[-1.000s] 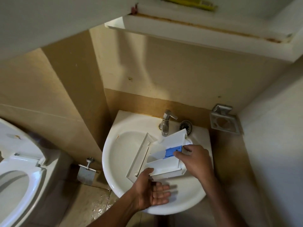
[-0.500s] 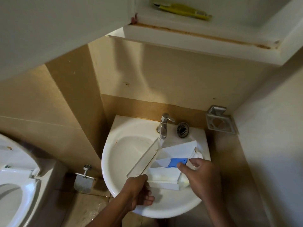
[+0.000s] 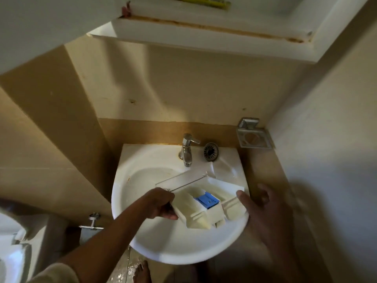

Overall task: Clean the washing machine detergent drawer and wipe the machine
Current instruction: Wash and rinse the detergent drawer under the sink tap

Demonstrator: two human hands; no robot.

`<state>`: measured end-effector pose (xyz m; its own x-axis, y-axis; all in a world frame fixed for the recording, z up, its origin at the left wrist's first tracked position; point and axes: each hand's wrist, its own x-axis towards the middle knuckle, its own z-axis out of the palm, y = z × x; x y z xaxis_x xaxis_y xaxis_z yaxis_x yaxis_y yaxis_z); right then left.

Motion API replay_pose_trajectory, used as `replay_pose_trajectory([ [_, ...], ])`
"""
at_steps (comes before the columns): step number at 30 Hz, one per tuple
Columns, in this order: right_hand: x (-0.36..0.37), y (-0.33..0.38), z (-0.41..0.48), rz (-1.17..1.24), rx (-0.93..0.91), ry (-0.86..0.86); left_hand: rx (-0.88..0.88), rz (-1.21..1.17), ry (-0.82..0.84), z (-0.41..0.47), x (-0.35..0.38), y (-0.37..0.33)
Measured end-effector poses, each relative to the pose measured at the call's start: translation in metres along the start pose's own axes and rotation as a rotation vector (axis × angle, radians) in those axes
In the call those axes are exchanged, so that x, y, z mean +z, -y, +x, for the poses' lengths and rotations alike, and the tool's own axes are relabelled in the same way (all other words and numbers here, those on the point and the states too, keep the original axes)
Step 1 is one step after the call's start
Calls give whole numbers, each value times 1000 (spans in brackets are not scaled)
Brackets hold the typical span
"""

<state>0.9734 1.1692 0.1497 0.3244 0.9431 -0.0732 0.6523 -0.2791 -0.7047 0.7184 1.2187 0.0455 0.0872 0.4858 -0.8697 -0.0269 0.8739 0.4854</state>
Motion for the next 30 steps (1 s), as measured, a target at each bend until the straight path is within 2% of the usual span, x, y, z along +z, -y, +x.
replay_pose_trajectory([
  [3,5,-4,16,164,211,374,-4,66,82,-2,0,-21],
  [5,12,-4,17,329,260,455,7,68,106,-4,4,-31],
  [9,23,-1,17,471,201,365,2,-7,104,1,11,-32],
  [12,29,1,17,375,166,283,-5,-79,92,3,14,-27],
  [14,31,1,14,304,120,230,-14,-140,140,3,19,-24],
  [18,22,-1,11,416,195,130,5,-187,202,2,35,-28],
  [22,23,5,13,449,337,190,22,-156,134,-8,21,-27],
  [25,34,20,21,410,385,266,-70,-138,172,-5,-7,-10],
  [27,45,30,27,332,354,352,-119,-97,177,-6,-14,8],
  [30,53,48,37,74,180,462,-147,-138,187,-5,-9,34],
])
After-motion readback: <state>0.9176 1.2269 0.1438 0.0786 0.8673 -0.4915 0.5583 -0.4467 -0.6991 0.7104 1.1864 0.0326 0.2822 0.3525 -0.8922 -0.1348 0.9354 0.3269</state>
